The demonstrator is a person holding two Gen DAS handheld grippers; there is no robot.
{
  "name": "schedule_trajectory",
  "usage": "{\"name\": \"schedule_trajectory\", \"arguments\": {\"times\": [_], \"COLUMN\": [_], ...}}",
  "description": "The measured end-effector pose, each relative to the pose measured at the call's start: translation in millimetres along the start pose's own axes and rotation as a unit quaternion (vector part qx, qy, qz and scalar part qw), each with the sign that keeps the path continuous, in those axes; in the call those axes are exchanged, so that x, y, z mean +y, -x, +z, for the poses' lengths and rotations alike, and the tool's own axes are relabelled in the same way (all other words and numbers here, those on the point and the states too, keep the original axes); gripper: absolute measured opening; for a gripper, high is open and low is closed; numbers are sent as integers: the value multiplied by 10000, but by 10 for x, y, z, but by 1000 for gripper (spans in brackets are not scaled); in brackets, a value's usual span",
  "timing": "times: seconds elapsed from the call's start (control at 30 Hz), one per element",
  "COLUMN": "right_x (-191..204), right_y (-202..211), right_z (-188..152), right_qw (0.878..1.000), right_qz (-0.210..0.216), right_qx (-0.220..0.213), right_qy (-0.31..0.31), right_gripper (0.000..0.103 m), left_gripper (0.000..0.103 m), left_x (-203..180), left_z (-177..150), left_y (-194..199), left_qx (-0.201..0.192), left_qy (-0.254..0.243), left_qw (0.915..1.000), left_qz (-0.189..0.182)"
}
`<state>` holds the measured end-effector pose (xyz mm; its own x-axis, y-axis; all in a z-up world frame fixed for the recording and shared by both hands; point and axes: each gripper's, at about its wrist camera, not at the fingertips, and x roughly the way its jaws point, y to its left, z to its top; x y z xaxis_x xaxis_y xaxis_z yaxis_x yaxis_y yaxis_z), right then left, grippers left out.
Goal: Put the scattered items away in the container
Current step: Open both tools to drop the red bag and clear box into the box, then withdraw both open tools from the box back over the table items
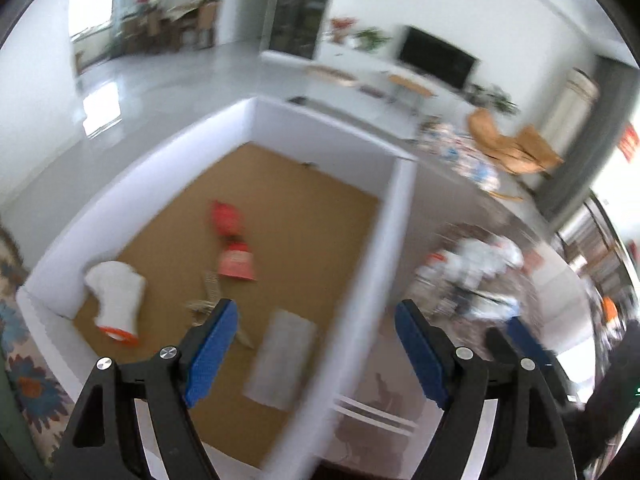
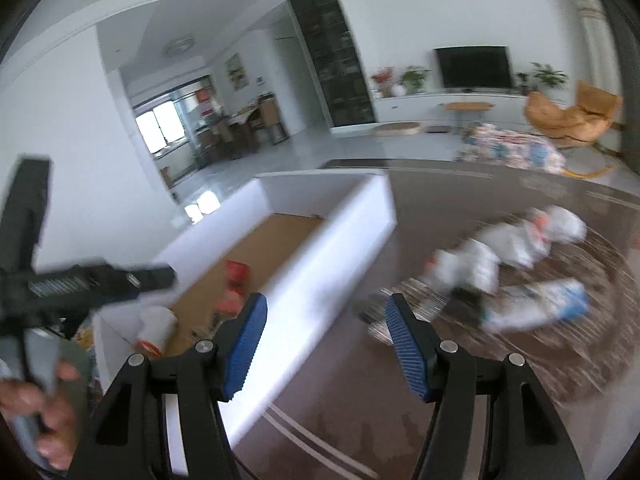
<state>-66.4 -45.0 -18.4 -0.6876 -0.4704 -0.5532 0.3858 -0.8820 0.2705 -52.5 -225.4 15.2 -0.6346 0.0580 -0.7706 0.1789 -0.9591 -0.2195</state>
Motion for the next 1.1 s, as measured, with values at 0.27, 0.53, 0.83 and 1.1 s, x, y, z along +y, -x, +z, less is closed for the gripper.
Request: {"name": "schedule_trajectory", "arguments": {"times": [0.27, 0.53, 0.83, 1.1], "right_x": [-1019, -1559, -1601, -1566], "right_y": [752, 1149, 1049, 941], "right_z": [-837, -1412, -1563, -1581], "right_qw": [9907, 9763, 9772, 9816], "right_qz": [-1030, -1527, -1576, -1376], "right_qx": [-13, -87, -77, -50], "right_qy": [-891, -1528, -1421, -1324], "right_gripper": [63, 63, 63, 63], "left_gripper": [81, 81, 81, 81], "left_x": [-1163, -1651, -1301, -1149], "left_z": [-719, -1376, -1506, -1244], "left_y": [-177, -773, -1003, -1192], "left_qx": [492, 801, 866, 967], "left_qy": [-1224, -1913, -1594, -1303], "left_qw": [9893, 9775, 9826, 9853], "left_qz": [-624, -373, -402, -537]}}
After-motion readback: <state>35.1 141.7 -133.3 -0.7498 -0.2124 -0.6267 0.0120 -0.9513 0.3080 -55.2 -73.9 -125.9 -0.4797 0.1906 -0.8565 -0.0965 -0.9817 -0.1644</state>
